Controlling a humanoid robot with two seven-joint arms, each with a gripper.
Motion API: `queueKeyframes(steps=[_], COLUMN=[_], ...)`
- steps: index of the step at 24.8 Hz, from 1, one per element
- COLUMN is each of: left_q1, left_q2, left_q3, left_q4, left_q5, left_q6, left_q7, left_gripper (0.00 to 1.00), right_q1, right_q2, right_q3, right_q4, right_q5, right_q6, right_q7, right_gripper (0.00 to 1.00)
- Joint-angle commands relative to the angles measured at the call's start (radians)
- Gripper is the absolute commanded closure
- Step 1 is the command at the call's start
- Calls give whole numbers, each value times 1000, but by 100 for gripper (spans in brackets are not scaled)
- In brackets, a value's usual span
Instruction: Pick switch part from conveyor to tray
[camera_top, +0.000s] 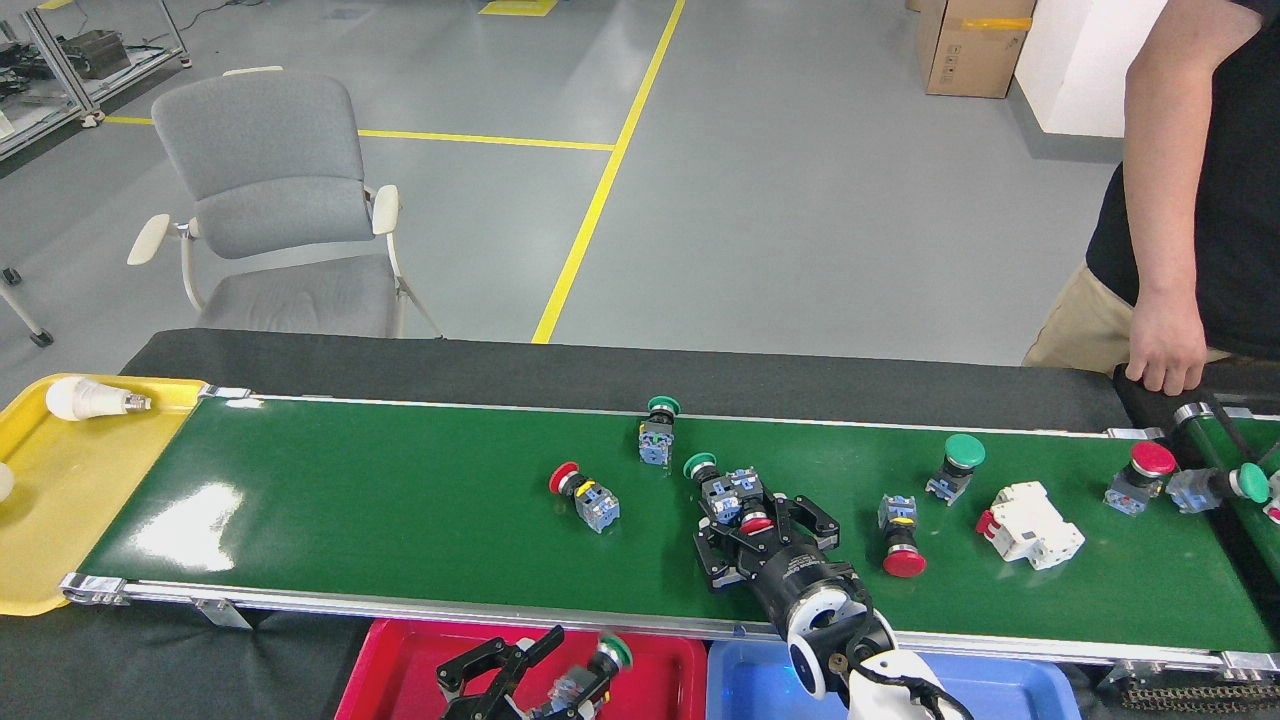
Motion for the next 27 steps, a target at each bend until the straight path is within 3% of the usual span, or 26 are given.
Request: queueKeyframes(steps=[1, 4, 7, 8, 10, 11, 21, 25, 27], left_q1=[-2, -4, -5, -2, -1, 1, -67, -82, -103], left_q2=[-13, -50, -42, -37, -34, -31, -36, -28, -30], left_q3=[61, 225, 377, 413, 453, 451, 221, 192, 199], left_q4=[-14, -13, -8, -8, -5, -2, -1, 24, 64], left_q5=[5, 6, 5, 5, 8, 8, -3, -14, -11], left_q6=[30, 199, 347, 352, 352, 351, 364, 432, 443], left_q7=[8, 11, 11, 11, 11, 11, 0, -15, -52], left_gripper=[0, 0, 0, 0, 0, 0, 0, 0, 0], right_q1=[4, 85, 169, 197, 235, 244, 252, 329, 363], right_q2=[-5, -16, -37, -42, -43, -43, -29, -12, -23], right_q3=[5, 69, 134, 152, 193, 210, 220, 80, 31], right_q4=[-56, -183, -303, -335, -376, -383, -422, -455, -458], right_q5=[-2, -2, -1, 3, 4, 6, -8, -10, -10], right_q6=[-16, -99, -212, -241, -278, -290, -290, -40, 79], right_q7=[-26, -32, -34, -34, -32, -34, -32, -70, -175], right_gripper=[98, 98, 97, 88, 9, 0, 0, 0, 0])
